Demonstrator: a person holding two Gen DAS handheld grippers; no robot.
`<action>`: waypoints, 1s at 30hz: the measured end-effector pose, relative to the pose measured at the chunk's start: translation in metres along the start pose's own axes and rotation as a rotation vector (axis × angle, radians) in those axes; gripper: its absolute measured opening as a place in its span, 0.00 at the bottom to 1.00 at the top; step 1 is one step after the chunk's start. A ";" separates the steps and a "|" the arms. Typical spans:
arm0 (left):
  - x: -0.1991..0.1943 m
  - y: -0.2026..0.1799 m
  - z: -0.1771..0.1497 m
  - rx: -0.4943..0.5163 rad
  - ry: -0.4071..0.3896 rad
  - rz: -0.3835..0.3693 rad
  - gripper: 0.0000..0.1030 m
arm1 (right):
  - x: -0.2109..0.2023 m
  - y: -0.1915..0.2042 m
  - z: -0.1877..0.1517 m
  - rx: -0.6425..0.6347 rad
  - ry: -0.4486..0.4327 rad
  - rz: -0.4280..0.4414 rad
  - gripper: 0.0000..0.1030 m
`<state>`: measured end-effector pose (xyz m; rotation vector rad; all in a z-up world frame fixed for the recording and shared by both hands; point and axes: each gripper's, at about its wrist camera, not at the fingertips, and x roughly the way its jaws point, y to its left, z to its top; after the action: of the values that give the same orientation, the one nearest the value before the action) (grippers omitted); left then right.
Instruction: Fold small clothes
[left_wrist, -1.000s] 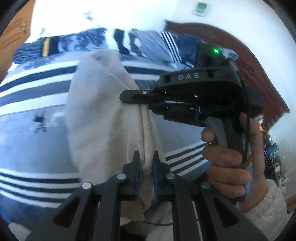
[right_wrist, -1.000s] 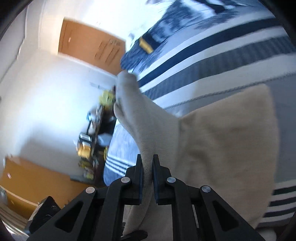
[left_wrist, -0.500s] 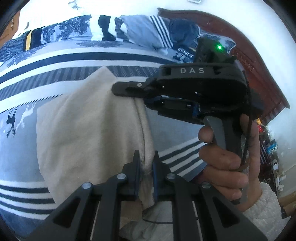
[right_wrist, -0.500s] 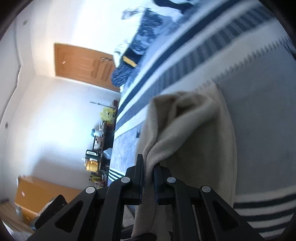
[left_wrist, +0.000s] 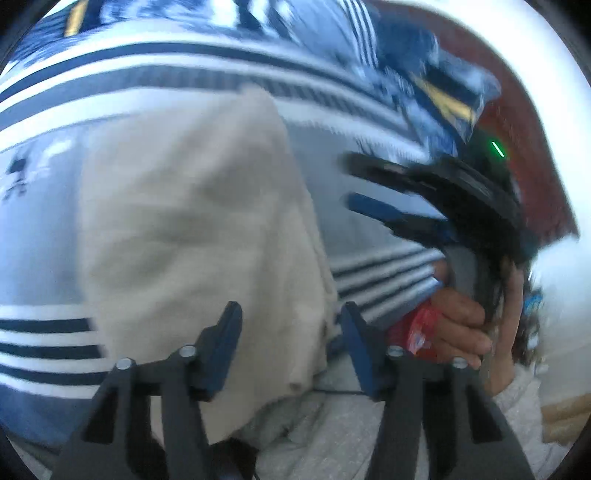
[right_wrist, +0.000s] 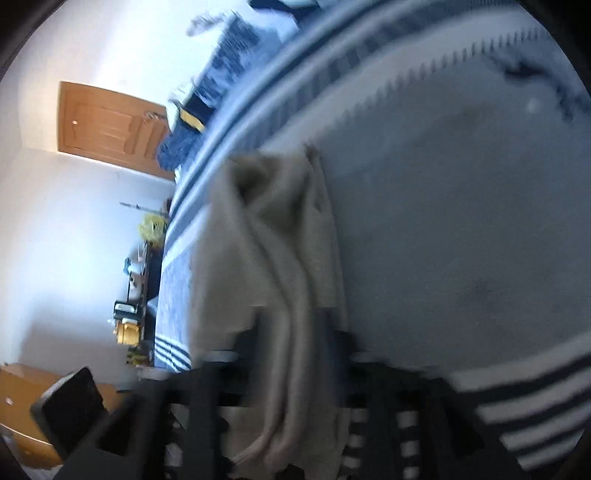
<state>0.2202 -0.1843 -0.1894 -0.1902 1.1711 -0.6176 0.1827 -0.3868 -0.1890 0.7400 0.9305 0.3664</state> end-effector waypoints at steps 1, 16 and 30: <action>-0.008 0.008 0.003 -0.020 -0.017 0.010 0.53 | -0.007 0.012 0.001 -0.027 -0.022 0.034 0.71; 0.020 0.164 0.106 -0.338 -0.028 0.167 0.56 | 0.095 0.030 0.104 0.022 0.103 -0.140 0.32; 0.013 0.152 0.087 -0.267 -0.007 0.161 0.56 | 0.054 0.037 0.079 -0.082 -0.013 -0.226 0.12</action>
<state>0.3561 -0.0816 -0.2341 -0.3209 1.2464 -0.3172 0.2794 -0.3623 -0.1650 0.5548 0.9704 0.1999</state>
